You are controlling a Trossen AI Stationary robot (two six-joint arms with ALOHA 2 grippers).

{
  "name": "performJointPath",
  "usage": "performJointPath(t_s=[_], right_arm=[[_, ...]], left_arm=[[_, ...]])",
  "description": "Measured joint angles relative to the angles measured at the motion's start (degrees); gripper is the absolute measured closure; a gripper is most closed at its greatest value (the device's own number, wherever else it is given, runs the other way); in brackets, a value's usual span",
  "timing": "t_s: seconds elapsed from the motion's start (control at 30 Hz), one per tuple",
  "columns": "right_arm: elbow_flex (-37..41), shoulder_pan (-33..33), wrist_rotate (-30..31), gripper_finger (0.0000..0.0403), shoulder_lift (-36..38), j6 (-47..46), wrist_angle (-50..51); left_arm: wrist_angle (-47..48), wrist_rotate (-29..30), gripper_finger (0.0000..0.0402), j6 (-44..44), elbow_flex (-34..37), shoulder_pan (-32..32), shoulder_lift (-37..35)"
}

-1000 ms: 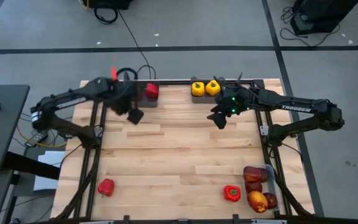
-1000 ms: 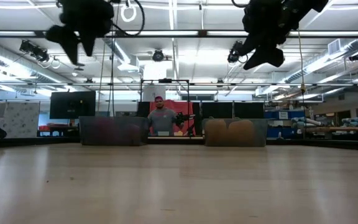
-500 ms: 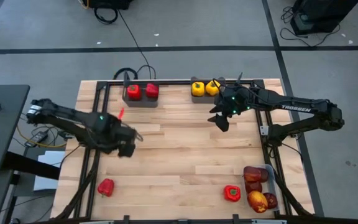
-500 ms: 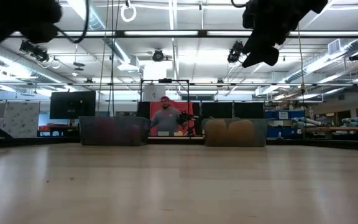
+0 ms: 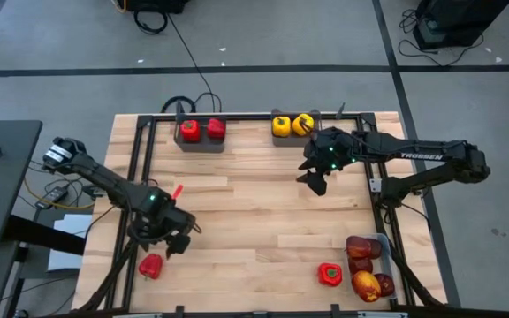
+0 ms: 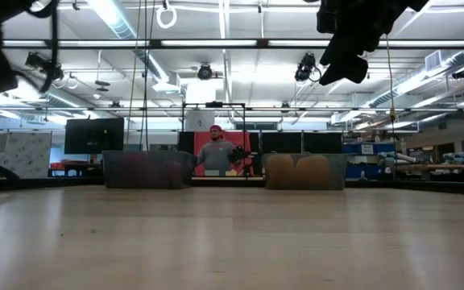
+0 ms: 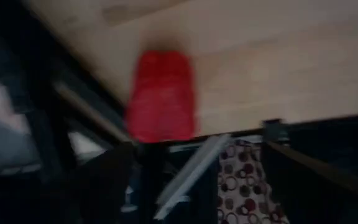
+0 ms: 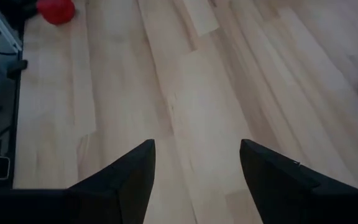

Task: Sort produce into baskets
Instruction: Put the red bell pepper into the left black bin

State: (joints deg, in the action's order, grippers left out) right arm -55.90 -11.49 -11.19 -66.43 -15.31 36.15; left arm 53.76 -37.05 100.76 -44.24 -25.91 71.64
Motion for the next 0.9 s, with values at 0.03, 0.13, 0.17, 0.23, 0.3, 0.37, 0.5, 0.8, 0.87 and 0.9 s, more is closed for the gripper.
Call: performJointPath(t_s=[0.03, 0.13, 0.17, 0.23, 0.3, 0.37, 0.5, 0.8, 0.87, 0.9], right_arm=[[0.2, 0.5, 0.5, 0.0159, 0.0, -0.1, -0.3], [0.8, 1.7, 1.1, 0.0159, 0.0, -1.3, -0.3], [1.1, 2.1, 1.1, 0.0159, 0.0, -1.7, -0.7], [1.7, 2.9, 1.1, 0.0159, 0.0, -2.6, -0.9], [2.2, 3.5, 1.1, 0.0159, 0.0, -3.6, -1.0], [2.5, 4.1, 1.1, 0.0159, 0.0, -5.0, -1.1], [2.8, 6.0, 1.1, 0.0159, 0.0, -7.6, -1.1], [2.8, 9.7, 1.3, 0.0159, 0.0, -10.6, -3.4], [2.8, 9.9, 1.3, 0.0159, 0.0, -11.3, -3.6], [2.8, 10.0, 1.6, 0.0159, 0.0, -11.5, -3.6]], left_arm=[[0.7, -0.2, 0.0032, 0.1, 0.6, -0.5, 0.0], [1.0, -0.3, 0.0007, 0.4, 2.3, -1.6, 0.0], [0.9, -0.2, 0.0006, 0.4, 2.9, -2.0, 0.0], [-1.5, -0.1, 0.0012, 0.2, 4.0, -2.5, 0.0], [-4.3, -0.1, 0.0018, 0.2, 5.5, -3.0, 0.0], [-8.0, -0.1, 0.0023, 0.4, 6.8, -3.8, 0.0], [-12.8, 0.4, 0.0028, 2.1, 9.9, -5.4, 0.0], [-23.8, 0.5, 0.0038, 3.9, 15.7, -7.9, 0.0], [-25.0, 0.5, 0.0059, 3.9, 15.7, -8.2, 0.0], [-25.5, 0.5, 0.0074, 3.9, 15.7, -8.2, 0.0]])
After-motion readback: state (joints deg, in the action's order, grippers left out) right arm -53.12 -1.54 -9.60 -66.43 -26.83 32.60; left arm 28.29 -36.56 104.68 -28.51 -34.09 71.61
